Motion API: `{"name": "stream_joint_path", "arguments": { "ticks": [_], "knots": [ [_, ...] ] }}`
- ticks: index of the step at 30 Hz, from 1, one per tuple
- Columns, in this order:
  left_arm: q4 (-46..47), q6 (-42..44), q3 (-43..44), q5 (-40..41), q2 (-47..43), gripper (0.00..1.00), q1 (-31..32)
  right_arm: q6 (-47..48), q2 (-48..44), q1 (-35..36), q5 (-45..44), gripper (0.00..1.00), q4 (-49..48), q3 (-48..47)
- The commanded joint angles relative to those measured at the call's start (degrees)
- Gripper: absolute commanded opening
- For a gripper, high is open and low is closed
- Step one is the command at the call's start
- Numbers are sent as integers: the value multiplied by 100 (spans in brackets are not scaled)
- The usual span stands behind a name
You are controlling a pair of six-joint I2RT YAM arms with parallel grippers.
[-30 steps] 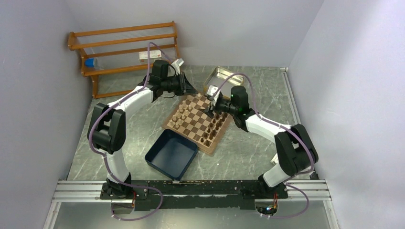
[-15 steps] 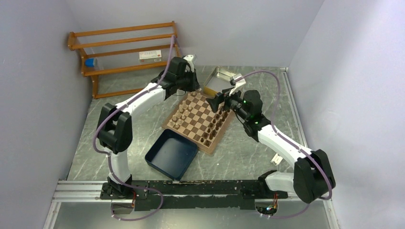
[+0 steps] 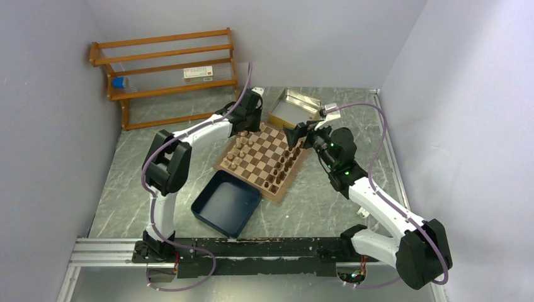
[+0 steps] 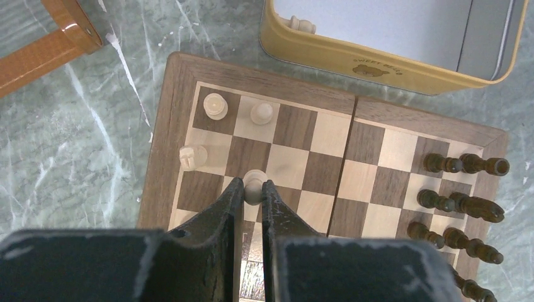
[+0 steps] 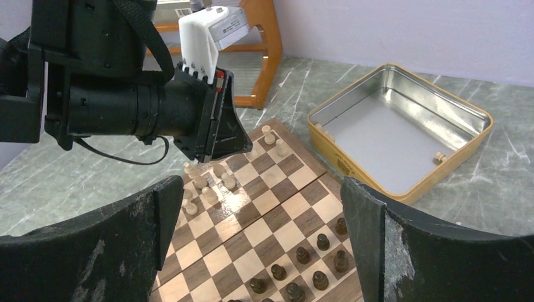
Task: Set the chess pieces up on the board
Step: Place the chessboard on the chessboard.
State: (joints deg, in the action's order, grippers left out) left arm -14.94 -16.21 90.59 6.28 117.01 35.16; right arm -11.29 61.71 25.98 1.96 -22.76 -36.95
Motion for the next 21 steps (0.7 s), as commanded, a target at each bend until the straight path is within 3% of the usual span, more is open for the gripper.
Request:
{"name": "stream_joint_path", "arguments": {
  "ticks": [1, 21],
  "knots": [
    [100, 183, 101, 350, 0, 11, 144, 64, -67, -14, -170, 100, -149, 29],
    [168, 240, -333, 555, 14, 12, 263, 104, -41, -12, -178, 100, -191, 65]
  ]
}}
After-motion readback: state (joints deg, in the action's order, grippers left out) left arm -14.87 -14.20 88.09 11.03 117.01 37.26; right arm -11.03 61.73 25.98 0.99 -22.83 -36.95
